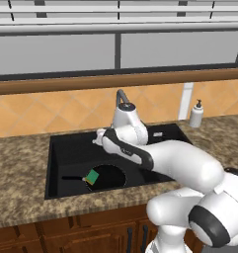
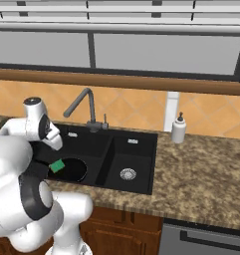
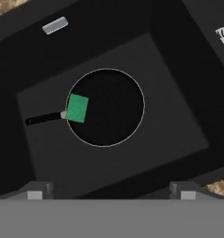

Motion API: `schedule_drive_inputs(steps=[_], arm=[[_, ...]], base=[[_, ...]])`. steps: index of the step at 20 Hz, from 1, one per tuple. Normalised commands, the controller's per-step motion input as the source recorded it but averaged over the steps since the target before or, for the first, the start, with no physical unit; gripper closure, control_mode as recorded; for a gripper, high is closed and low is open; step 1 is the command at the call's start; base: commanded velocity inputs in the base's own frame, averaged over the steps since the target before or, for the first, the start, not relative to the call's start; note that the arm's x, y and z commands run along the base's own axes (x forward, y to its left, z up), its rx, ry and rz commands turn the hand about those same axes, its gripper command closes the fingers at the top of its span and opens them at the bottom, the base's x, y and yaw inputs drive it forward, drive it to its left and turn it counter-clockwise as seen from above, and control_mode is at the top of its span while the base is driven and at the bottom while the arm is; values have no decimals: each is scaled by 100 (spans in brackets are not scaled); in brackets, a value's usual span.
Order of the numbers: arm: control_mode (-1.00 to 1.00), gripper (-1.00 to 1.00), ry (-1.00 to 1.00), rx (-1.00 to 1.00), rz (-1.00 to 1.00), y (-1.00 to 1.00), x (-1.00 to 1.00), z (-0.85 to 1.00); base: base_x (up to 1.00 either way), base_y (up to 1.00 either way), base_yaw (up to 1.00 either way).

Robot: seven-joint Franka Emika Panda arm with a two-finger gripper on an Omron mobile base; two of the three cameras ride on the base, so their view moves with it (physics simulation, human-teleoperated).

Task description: Pick the pan and sponge and place them into the sink. Then turn on the water.

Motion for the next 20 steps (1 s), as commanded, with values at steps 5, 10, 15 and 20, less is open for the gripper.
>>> schedule_drive_inputs(steps=[5,10,15,20], arm=[[-100,-100,6,0,4,-60,-18,71],[-100,-100,3,1,6,-75,-16,52],[-100,-100,0,14,1,-81,-4,13],[-100,-100,0,22,-2,-91,28,-17]], base=[[0,0,0],[0,0,0],[0,0,0],[0,0,0]])
